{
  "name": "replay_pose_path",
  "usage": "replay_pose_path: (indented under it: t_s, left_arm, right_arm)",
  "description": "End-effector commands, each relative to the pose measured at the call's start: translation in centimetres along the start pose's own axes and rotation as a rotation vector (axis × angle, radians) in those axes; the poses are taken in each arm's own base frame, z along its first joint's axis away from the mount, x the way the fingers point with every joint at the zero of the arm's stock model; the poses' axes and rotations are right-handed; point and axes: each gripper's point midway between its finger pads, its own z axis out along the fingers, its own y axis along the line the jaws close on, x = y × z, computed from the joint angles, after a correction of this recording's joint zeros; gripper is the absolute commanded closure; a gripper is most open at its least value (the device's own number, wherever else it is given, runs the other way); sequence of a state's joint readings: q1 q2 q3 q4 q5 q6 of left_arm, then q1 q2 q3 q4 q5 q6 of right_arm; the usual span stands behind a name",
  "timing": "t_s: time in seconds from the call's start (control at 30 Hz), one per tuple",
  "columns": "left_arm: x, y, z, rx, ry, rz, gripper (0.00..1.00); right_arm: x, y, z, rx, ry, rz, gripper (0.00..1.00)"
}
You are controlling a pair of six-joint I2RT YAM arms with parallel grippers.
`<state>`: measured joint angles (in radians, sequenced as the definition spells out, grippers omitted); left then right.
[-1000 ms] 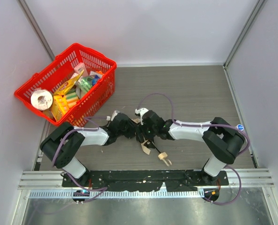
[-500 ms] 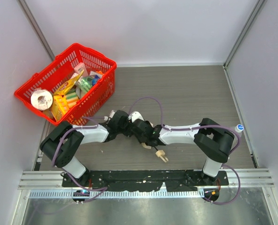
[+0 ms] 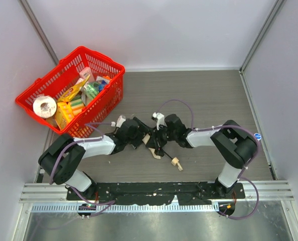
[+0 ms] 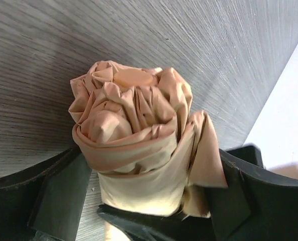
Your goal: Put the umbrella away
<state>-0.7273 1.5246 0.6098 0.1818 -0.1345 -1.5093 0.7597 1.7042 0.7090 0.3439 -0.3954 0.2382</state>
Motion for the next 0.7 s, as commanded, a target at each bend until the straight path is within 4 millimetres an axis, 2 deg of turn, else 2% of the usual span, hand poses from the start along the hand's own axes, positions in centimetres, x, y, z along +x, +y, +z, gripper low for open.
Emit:
replay_pose_path:
  t_s: [0.0,0.13,0.17,0.27,0.33,0.43,0.47,0.5,0.53,0.57,0.6,0.63,0.67]
  left_arm:
    - [0.1,9.5,-0.1,-0.292,-0.013,0.207,0.13]
    - [-0.4,10.7,0.0,-0.323,-0.033,0.259,0.18]
    - [-0.3,10.2,0.3,-0.296,-0.037,0.251,0.21]
    - [0.0,9.1,0.8,-0.236,-0.032,0.246,0.44]
    - [0.1,8.8,1.1,-0.219,-0.020,0.250,0.66]
    - [0.8,8.1,1.1,-0.172,0.010,0.229,0.91]
    - [0.9,7.9,1.0,-0.163,0.014,0.222,0.97]
    - [1.1,7.7,0.9,-0.158,0.023,0.213,1.00]
    - [1.2,7.7,0.8,-0.154,0.031,0.202,1.00]
    - [1.4,7.6,0.6,-0.148,0.038,0.190,1.00]
    - [1.5,7.5,0.5,-0.143,0.047,0.171,1.00]
    - [1.7,7.5,0.3,-0.147,0.057,0.148,1.00]
    - [2.0,7.7,0.1,-0.161,0.069,0.127,1.00]
  right_arm:
    - [1.0,3.6,-0.7,-0.307,0.075,0.176,0.99]
    - [0.8,4.2,-1.3,-0.398,0.102,0.188,0.99]
    - [1.5,4.1,-1.4,-0.393,0.142,0.211,0.99]
    - [1.2,4.4,-1.4,-0.424,0.150,0.175,0.99]
    - [1.4,4.3,-1.4,-0.412,0.162,0.175,0.99]
    - [1.3,3.4,-1.4,-0.337,0.158,0.185,0.99]
    - [0.8,2.5,-1.4,-0.263,0.139,0.182,0.96]
    - [0.9,1.9,-1.4,-0.213,0.138,0.189,0.81]
    - [-0.1,1.0,-1.6,-0.127,0.093,0.191,0.73]
    - [0.1,0.5,-1.8,-0.079,0.081,0.196,0.61]
    - [-1.1,0.1,-2.2,-0.018,0.031,0.185,0.54]
    - [-0.8,0.3,-2.4,0.012,0.032,0.180,0.46]
    - [-1.7,0.2,-2.8,0.069,-0.012,0.149,0.38]
